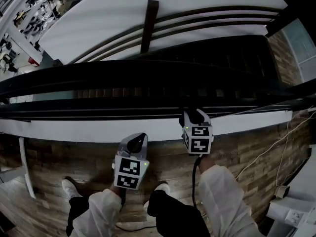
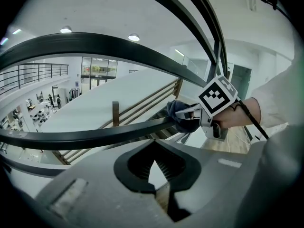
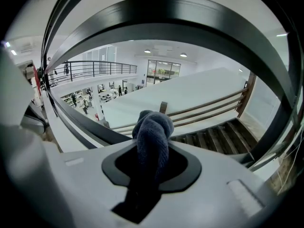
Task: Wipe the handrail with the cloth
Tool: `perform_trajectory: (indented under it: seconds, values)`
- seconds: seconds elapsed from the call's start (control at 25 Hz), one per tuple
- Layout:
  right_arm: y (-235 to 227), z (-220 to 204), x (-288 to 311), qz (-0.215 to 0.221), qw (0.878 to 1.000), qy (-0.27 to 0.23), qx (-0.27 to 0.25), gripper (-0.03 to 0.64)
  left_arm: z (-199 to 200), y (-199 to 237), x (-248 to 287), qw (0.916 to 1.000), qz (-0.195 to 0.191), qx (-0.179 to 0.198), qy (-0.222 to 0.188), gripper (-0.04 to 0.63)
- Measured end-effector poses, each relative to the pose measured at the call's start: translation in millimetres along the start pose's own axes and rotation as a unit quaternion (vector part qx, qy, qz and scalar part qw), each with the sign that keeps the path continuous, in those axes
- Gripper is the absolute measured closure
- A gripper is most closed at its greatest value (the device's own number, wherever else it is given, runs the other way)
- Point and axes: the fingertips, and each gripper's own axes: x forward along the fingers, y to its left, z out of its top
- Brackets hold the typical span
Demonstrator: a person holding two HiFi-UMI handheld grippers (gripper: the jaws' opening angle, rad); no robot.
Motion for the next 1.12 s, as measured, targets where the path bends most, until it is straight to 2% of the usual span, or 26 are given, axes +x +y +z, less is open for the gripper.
perform_trajectory:
  seconds: [0.16,0.48,0.8,0.96,1.12]
  values:
    - [-36,-6,-2,-0.012,1.000,-0.001,-0.009,0.518,5,-13,16,1.0000,-0.005,0.003,-0.001,0.594]
    - [-144,-32,-7,-0.078,0.997,0.017,-0.001,0.518,-1,-47,49,0.9997,-0.022,0.006,0.010,0.592]
    - [-218,-50,-14,-0.137,0.990,0.027,-0.014,0.520,8,-68,69,0.9991,-0.035,0.021,0.010,0.594]
    - [-228,-52,-21,-0.150,0.987,0.029,-0.043,0.523,10,-75,67,0.9995,-0.030,0.014,-0.004,0.592]
    - [-227,-57,-21,-0.169,0.983,0.037,-0.055,0.523,-1,-79,63,0.9996,-0.029,0.006,0.004,0.592]
